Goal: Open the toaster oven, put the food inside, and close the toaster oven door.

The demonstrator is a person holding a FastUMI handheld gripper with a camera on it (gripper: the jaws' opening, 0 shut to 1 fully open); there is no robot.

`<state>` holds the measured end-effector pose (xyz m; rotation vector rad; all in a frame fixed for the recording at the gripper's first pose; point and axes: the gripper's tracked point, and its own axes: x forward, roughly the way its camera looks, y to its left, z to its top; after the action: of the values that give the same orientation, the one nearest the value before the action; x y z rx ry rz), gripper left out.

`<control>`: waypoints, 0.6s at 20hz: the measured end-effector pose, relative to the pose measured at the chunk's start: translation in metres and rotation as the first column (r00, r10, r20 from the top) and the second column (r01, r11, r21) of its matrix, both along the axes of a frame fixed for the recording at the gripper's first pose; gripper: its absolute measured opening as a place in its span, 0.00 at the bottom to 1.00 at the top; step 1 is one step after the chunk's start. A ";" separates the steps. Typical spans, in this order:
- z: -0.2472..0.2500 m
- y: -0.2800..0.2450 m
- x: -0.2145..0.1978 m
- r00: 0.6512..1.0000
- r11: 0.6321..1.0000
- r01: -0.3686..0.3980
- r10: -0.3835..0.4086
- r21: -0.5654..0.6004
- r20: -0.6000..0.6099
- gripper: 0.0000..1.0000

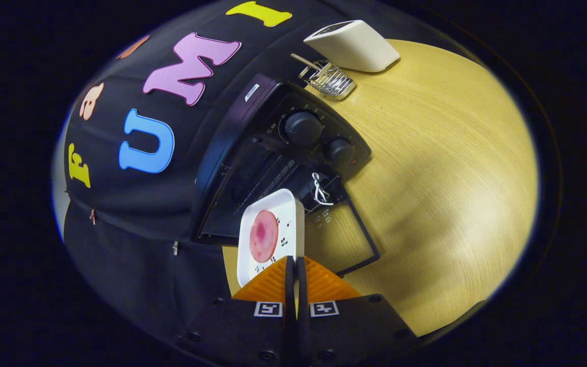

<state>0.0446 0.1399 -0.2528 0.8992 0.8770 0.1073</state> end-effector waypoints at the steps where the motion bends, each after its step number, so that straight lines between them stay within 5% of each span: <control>1: -0.002 0.006 0.007 1.000 1.000 0.017 -0.017 0.004 0.006 0.05; 12: -0.012 0.035 0.088 0.941 0.945 0.321 -0.325 0.055 0.091 0.05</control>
<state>0.1325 0.1747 -0.2649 1.0548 0.6275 -0.1160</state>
